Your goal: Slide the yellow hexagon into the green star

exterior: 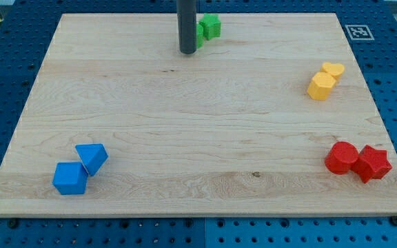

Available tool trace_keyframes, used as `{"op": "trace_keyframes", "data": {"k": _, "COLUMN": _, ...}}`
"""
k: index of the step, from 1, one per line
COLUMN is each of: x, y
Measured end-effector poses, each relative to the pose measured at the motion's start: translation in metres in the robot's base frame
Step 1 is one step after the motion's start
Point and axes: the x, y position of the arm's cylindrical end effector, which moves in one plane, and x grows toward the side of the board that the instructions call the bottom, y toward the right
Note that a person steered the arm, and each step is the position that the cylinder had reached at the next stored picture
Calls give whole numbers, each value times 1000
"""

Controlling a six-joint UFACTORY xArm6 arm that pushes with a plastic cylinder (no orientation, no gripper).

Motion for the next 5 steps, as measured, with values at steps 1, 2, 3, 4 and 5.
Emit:
{"op": "trace_keyframes", "data": {"k": 1, "x": -10, "y": 0}}
{"op": "trace_keyframes", "data": {"k": 2, "x": -29, "y": 0}}
{"op": "trace_keyframes", "data": {"k": 3, "x": -38, "y": 0}}
{"op": "trace_keyframes", "data": {"k": 4, "x": 16, "y": 29}}
{"op": "trace_keyframes", "data": {"k": 5, "x": 84, "y": 94}}
